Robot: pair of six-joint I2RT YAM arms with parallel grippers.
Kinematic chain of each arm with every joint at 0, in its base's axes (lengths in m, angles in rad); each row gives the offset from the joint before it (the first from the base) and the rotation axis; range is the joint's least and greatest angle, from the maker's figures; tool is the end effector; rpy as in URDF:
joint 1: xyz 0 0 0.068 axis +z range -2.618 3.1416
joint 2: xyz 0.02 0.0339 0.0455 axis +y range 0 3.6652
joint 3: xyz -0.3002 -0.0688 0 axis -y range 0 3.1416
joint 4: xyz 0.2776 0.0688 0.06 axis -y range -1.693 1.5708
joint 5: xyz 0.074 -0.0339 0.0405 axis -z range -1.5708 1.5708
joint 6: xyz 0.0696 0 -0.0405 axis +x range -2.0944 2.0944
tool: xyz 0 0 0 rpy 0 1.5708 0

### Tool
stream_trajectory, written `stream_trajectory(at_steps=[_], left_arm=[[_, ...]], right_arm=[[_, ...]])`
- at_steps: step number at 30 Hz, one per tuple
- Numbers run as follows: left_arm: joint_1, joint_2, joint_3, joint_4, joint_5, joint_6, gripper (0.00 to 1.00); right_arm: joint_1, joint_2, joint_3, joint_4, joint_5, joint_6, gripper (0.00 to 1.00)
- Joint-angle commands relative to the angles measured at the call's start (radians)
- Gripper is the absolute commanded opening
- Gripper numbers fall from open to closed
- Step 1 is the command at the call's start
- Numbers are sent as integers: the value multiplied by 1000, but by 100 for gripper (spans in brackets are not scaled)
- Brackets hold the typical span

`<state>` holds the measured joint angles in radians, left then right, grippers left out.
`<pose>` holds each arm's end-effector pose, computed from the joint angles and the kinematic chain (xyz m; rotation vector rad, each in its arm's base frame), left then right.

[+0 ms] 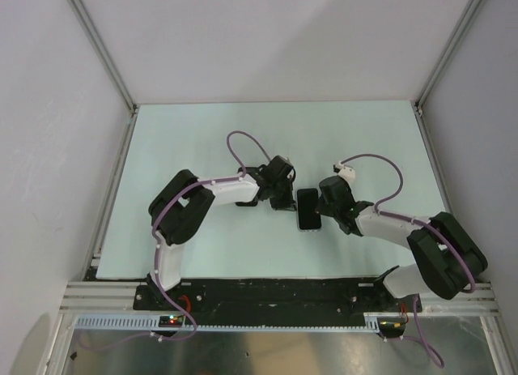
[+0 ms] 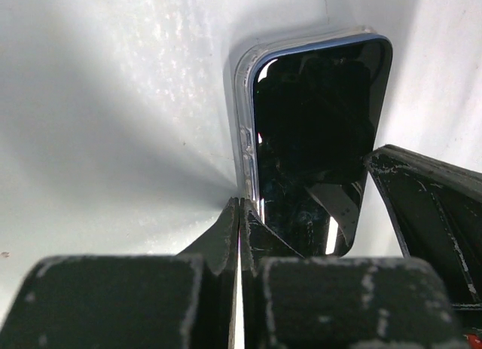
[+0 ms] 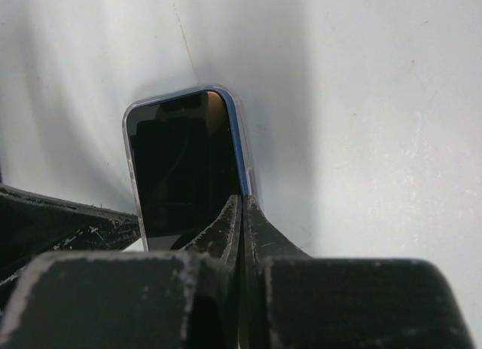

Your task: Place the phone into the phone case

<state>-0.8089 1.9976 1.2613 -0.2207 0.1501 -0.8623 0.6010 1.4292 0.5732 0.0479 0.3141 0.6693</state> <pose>0.3186 -0.3491 0.1281 -0.0079 2.7332 -0.7801 0.2610 0.1529 0.1390 0.2283 2.3323 0.2583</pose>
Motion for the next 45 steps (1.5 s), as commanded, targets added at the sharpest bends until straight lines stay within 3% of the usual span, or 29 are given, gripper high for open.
stream_trajectory(at_steps=[1,6,12,17,25,33,40,45], left_arm=[[6,-11,17,39,16,10,1],[8,-7,22,35,17,13,0],[7,-21,9,35,11,12,0],[8,-35,-8,37,8,12,0],[9,-59,-42,36,2,7,0],[9,-100,-99,39,-19,13,0],[4,-138,-162,62,-16,5,0],[-4,-151,-196,86,-11,-8,0]], right_arm=[[107,32,-78,-197,-317,89,0],[157,-10,-111,-197,-314,135,1],[116,-70,-98,-232,-314,110,27],[68,-152,-69,-292,-285,87,33],[79,-229,-67,-364,-272,99,29],[122,-198,-66,-307,-295,148,27],[129,-173,-59,-302,-277,154,18],[146,-136,-53,-320,-250,151,5]])
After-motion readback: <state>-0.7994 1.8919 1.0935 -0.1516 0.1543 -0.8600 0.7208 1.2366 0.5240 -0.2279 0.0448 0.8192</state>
